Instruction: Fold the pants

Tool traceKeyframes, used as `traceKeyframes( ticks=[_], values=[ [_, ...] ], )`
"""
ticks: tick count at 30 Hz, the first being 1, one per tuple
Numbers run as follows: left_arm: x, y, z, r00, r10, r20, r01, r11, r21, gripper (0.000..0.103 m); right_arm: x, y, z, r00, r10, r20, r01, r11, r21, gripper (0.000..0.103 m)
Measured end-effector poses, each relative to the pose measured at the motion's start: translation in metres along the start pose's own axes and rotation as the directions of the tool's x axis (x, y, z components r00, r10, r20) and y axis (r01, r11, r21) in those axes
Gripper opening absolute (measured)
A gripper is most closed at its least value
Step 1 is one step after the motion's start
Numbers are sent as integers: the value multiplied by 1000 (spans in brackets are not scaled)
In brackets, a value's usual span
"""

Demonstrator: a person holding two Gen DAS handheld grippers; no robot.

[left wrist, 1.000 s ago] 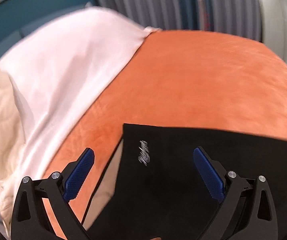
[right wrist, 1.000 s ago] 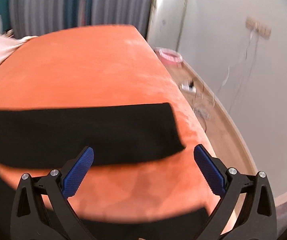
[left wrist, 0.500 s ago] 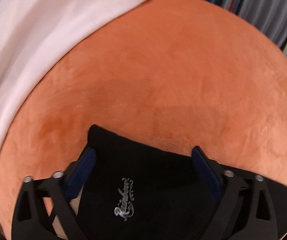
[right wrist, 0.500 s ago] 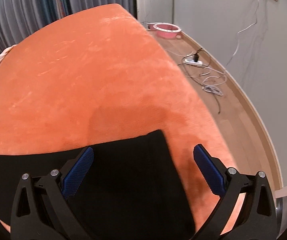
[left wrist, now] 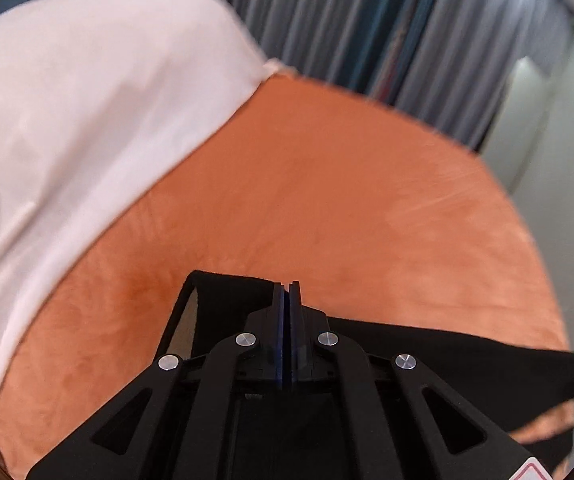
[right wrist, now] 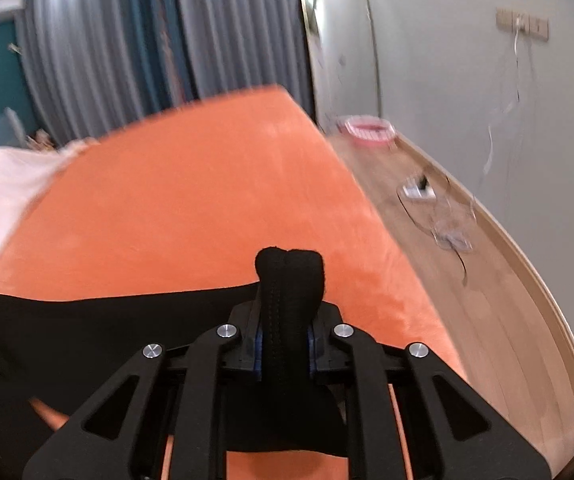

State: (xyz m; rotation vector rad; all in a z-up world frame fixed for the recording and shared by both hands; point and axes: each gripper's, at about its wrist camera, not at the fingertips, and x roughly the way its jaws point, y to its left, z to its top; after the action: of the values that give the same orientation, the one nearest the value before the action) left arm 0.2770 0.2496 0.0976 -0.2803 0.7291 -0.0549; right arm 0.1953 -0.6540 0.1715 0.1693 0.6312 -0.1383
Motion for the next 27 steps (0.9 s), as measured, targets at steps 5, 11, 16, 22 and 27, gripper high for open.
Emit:
traceKeyframes(
  ticks=[5,11,16,22,27],
  values=[
    [-117,26,-45,987,-78,142,76,997,16,0,-94,-3,-28,997,41,71,-33,993,-112,13],
    [-134,59,-123,998,21,-56,-20,1000,18,0,-119,-14,-122,997,-3,-76,-14,976,-218,14],
    [-68,55,-141,972,-84,-221,38,977,-209,59,-105,-20,-152,992,-28,-121,7,985,-171,14],
    [14,38,-126,956,-56,-287,-23,963,-267,48,-104,-22,-145,994,-25,-105,14,994,-107,14],
    [8,40,-98,969,-74,-234,9,964,-266,1,-105,-21,-152,992,-54,-116,42,994,-105,14]
  ],
)
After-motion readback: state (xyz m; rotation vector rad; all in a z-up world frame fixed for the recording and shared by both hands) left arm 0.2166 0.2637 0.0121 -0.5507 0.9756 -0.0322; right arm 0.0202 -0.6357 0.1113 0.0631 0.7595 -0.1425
